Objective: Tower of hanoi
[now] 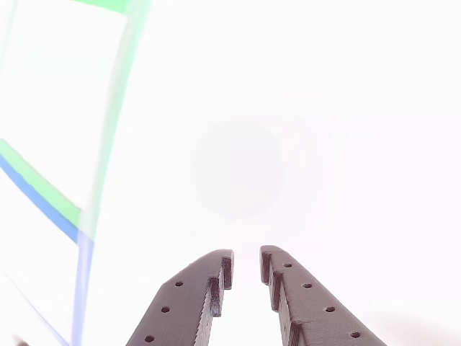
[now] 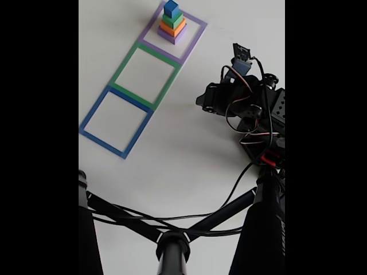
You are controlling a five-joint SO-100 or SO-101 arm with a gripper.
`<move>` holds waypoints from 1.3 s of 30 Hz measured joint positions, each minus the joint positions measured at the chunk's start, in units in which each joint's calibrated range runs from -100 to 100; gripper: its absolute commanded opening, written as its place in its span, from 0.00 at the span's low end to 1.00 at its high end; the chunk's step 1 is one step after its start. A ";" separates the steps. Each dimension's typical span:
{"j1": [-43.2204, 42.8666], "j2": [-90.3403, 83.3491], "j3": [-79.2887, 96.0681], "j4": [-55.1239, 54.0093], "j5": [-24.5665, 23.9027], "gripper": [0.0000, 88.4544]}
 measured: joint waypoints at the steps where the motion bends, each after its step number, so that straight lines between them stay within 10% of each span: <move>1: -0.33 2.11 -1.39 -1.04 0.59 0.00; 12: -1.23 36.39 -45.87 -2.25 10.44 0.00; 17: -1.15 50.49 -70.23 0.16 23.05 0.00; 31: 4.01 56.23 -92.17 0.80 107.39 0.00; 34: 4.67 54.03 -90.60 0.80 120.59 0.00; 39: 9.01 48.88 -84.77 1.69 129.66 0.04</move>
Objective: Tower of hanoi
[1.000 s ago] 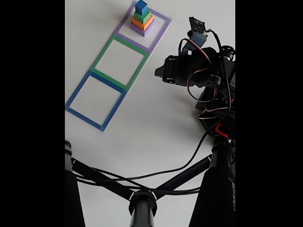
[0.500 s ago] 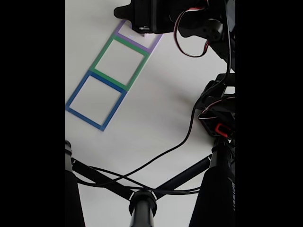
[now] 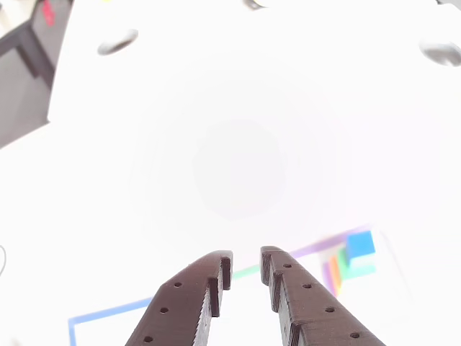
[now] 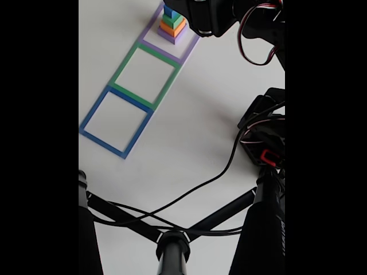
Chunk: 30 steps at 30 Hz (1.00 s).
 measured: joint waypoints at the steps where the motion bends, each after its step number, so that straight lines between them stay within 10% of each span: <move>1: 1.39 -1.27 1.74 0.48 3.15 0.07; 9: 13.18 -10.81 18.71 -0.88 27.00 0.31; 30: 21.78 -13.25 65.88 -55.46 29.16 0.42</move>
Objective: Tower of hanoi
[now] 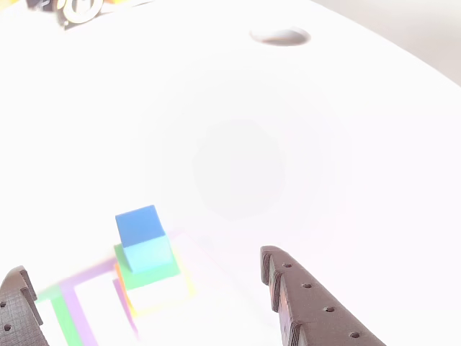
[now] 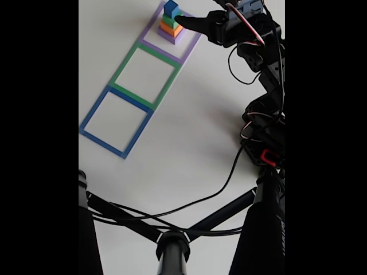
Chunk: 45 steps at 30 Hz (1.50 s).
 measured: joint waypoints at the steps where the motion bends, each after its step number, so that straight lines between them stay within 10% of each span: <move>1: 0.00 1.60 1.22 -3.21 0.00 0.42; 21: -1.31 39.85 2.52 -46.31 0.00 0.40; 45: -4.91 59.43 -8.01 -57.78 0.20 0.31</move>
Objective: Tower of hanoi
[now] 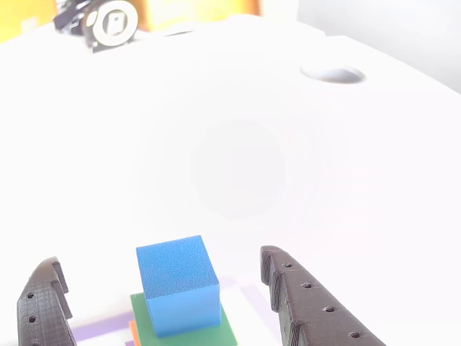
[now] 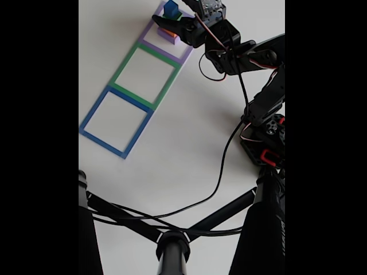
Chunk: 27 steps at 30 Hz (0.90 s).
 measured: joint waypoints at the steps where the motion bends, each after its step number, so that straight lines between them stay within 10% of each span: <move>1: 0.00 0.00 0.00 0.00 0.00 0.30; 27: -1.15 2.28 -0.09 -0.96 0.00 0.15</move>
